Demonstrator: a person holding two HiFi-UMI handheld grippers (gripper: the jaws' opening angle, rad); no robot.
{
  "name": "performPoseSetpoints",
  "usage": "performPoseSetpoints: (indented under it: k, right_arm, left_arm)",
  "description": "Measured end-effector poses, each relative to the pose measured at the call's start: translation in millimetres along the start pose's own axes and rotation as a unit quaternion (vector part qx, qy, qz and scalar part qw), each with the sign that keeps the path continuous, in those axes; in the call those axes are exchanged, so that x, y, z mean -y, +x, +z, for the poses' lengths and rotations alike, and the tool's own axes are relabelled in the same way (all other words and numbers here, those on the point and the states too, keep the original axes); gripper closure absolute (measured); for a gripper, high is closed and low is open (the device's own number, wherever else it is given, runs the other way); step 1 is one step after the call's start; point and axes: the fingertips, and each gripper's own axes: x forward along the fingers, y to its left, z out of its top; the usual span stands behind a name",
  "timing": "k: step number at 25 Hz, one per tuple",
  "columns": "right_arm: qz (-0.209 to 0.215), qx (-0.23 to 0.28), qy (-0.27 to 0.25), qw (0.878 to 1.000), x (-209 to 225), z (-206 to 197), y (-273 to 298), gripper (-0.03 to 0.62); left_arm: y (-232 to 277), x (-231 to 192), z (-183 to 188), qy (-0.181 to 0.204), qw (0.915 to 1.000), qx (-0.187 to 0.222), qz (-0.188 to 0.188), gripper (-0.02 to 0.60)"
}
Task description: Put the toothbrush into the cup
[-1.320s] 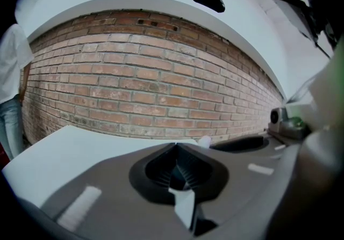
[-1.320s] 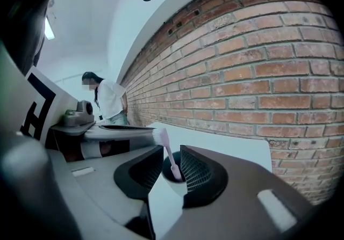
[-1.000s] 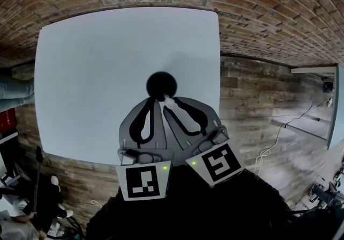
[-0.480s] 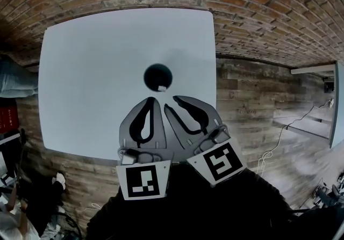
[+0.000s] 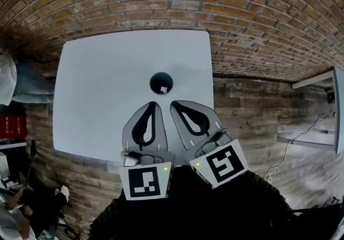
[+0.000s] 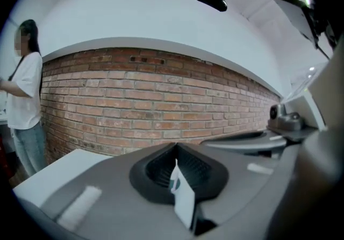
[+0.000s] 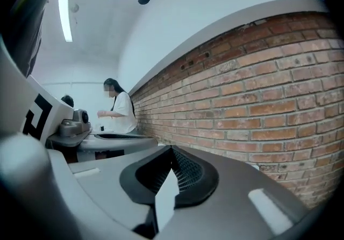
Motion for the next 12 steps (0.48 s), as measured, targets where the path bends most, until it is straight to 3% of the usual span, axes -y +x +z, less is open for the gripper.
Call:
performPoseSetpoints:
  k: [12]
  right_arm:
    - [-0.028,0.089,-0.026,0.995,0,66,-36,0.594]
  left_arm:
    - [-27,19,55,0.046,0.9960,0.075,-0.014,0.574]
